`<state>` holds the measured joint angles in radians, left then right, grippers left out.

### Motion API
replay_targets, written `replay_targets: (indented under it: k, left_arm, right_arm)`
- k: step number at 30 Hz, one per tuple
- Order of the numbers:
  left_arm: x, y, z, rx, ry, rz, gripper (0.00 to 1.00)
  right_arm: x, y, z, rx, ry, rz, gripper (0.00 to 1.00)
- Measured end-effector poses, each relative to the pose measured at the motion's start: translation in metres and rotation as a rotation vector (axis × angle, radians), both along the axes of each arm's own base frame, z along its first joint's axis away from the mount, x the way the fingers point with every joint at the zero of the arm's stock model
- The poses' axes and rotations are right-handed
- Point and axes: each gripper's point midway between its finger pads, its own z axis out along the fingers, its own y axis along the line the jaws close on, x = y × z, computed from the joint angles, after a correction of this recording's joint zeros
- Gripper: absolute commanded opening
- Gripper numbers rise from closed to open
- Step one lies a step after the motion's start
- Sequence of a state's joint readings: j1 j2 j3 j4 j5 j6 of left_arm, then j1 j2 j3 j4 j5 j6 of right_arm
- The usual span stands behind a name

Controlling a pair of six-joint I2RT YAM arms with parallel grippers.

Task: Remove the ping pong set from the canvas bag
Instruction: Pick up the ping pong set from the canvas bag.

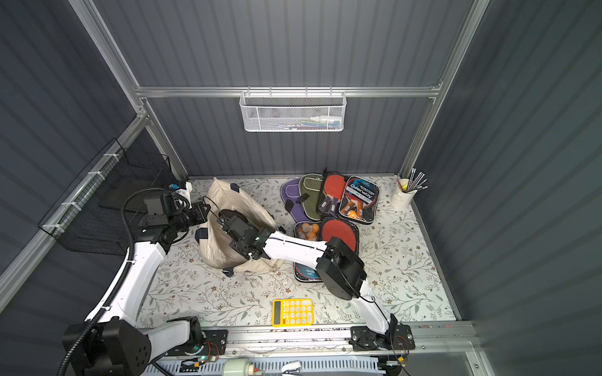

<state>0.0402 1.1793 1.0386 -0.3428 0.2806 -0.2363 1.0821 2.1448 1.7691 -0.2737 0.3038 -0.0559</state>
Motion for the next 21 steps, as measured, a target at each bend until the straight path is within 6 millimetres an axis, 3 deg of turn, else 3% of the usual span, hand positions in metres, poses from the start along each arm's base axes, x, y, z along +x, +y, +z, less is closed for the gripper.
replay_targets:
  k: [13, 21]
  left_arm:
    - [-0.001, 0.002, 0.002, 0.006, -0.007, 0.009, 0.0]
    - [0.0, 0.005, 0.002, 0.017, -0.007, 0.026, 0.0]
  right_arm:
    - [-0.002, -0.008, 0.008, 0.018, 0.007, -0.006, 0.0]
    - [-0.011, -0.012, 0.044, 0.093, 0.041, 0.017, 0.0]
